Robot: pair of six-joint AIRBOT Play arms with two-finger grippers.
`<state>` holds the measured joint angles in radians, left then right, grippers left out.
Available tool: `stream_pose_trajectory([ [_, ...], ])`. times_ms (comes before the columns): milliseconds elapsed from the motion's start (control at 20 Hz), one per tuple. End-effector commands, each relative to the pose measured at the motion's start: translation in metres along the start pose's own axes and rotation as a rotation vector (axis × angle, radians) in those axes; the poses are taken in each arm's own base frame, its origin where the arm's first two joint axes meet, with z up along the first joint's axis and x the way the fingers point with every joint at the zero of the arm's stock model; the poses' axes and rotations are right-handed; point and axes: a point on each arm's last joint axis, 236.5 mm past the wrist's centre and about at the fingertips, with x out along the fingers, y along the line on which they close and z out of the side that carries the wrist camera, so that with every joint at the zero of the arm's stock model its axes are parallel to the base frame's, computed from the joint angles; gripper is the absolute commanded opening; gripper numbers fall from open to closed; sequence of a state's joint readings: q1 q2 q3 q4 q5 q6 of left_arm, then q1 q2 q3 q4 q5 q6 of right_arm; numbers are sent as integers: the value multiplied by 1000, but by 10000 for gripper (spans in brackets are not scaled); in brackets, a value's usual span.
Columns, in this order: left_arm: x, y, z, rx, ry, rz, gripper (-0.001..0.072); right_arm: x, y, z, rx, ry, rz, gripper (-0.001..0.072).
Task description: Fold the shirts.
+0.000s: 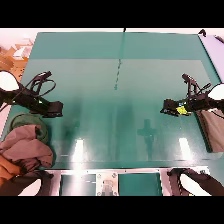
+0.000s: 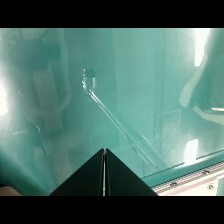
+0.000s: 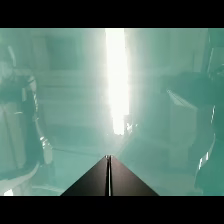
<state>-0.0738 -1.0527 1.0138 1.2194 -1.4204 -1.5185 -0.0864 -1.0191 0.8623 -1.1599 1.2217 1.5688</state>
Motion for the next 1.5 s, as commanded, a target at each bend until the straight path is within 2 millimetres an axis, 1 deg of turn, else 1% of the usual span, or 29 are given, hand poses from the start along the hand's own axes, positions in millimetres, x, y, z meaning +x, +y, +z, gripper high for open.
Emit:
stream_pose_trajectory([
  [0,0,0,3,1,-15,1,28,0,0,0,-1,0,0,16],
  [200,0,3,6,2,-27,12,28,0,0,0,0,0,0,16],
  [300,-1,14,11,11,-49,62,28,0,0,0,0,0,0,16],
  [350,-2,25,15,19,-65,108,29,0,0,0,-1,0,0,16],
  [400,-4,38,20,31,-84,162,142,0,0,0,-1,0,0,16],
  [450,-8,54,28,26,-119,231,576,0,0,0,-1,0,0,16],
  [500,-14,72,37,3,-161,309,696,0,0,0,-1,0,0,16],
  [600,-30,106,53,12,-228,458,689,0,0,0,-1,0,0,16],
  [650,-33,121,55,5,-229,502,689,0,0,0,-1,0,0,16],
  [700,-32,135,49,-30,-197,517,689,0,0,0,-1,0,0,16],
  [800,-24,165,20,-139,-73,533,689,0,0,0,-1,0,0,16],
  [950,-15,203,-5,-292,-14,538,689,0,0,0,0,0,1,16],
  [1050,-1,218,-25,-350,34,527,688,0,0,0,-1,0,0,16],
  [1150,15,224,-43,-377,89,515,676,0,0,0,-1,0,0,16],
  [1200,22,225,-48,-374,112,511,457,0,0,0,-1,0,0,16],
  [1250,24,226,-47,-365,115,509,43,0,0,0,-1,0,1,16],
  [1300,24,227,-41,-358,88,509,27,0,0,0,-1,0,1,16],
  [1350,19,225,-27,-358,44,498,27,0,0,0,-1,0,0,16],
  [1450,-3,212,17,-339,-86,442,26,0,0,0,0,0,0,16],
])
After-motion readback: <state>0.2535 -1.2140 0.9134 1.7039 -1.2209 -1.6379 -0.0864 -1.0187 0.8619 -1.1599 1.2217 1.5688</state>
